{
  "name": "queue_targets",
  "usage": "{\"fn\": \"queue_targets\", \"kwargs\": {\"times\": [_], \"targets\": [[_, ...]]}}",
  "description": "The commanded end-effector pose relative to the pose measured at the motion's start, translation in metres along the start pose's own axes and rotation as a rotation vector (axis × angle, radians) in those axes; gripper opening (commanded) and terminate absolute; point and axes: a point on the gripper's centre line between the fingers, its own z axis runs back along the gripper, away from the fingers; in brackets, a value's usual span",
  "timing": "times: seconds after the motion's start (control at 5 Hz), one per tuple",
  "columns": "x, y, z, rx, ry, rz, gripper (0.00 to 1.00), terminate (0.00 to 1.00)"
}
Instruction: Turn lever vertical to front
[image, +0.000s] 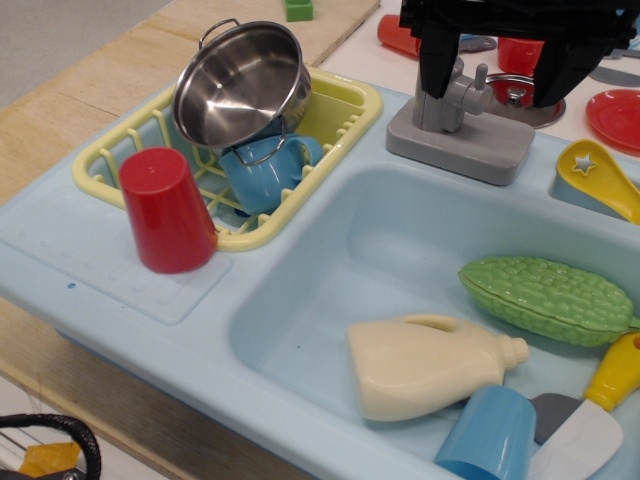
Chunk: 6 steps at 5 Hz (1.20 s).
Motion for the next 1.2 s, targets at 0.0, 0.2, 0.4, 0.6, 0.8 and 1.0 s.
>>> {"fn": "queue_targets", "kwargs": {"times": [0.0,0.2,0.4,0.6,0.8,1.0], "targets": [[0.000,0.000,0.000,0.000,0.000,0.000,1.00,0.00],[0.009,-0.002,-0.005,-0.021,-0.047,-0.029,1.00,0.00],[0.018,-0.006,-0.007,-0.061,-0.125,-0.078,1.00,0.00],[0.024,-0.007,-0.011,-0.086,-0.160,-0.102,1.00,0.00],[0.033,-0.008,-0.015,-0.088,-0.149,-0.117,1.00,0.00],[0.041,-0.013,-0.016,-0.086,-0.137,-0.141,1.00,0.00]]}}
